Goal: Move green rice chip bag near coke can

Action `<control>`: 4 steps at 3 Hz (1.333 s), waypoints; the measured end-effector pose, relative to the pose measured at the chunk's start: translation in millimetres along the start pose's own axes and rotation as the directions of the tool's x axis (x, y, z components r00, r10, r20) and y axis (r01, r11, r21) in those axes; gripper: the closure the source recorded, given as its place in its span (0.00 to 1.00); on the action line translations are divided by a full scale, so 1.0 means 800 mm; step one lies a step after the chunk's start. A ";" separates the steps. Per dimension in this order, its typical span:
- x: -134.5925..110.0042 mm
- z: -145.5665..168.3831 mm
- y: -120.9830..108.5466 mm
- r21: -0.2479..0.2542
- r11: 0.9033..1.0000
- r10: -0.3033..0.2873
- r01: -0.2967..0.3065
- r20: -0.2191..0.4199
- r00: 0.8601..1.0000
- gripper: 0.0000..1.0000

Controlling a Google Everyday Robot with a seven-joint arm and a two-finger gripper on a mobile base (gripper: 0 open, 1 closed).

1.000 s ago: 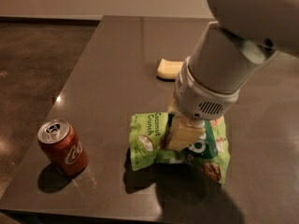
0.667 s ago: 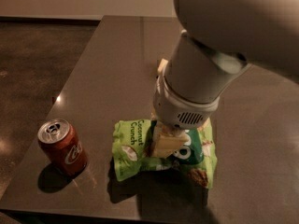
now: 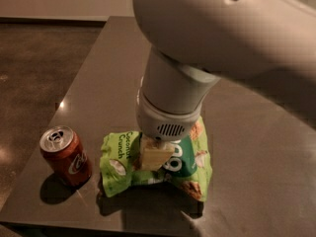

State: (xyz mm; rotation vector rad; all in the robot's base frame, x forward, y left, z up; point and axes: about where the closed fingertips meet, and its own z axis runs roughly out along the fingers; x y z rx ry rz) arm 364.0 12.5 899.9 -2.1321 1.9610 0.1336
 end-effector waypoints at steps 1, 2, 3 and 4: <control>-0.006 0.009 -0.006 -0.016 1.000 0.012 -0.012 0.005 1.000 0.35; -0.009 0.003 -0.004 -0.003 1.000 0.007 -0.007 0.006 1.000 0.12; -0.013 -0.002 -0.003 0.009 1.000 0.003 -0.003 0.007 1.000 0.00; -0.013 -0.003 -0.003 0.009 1.000 0.003 -0.003 0.007 1.000 0.00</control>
Offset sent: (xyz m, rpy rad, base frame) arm 0.0042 0.0057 -0.0051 0.0037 0.0167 -0.0066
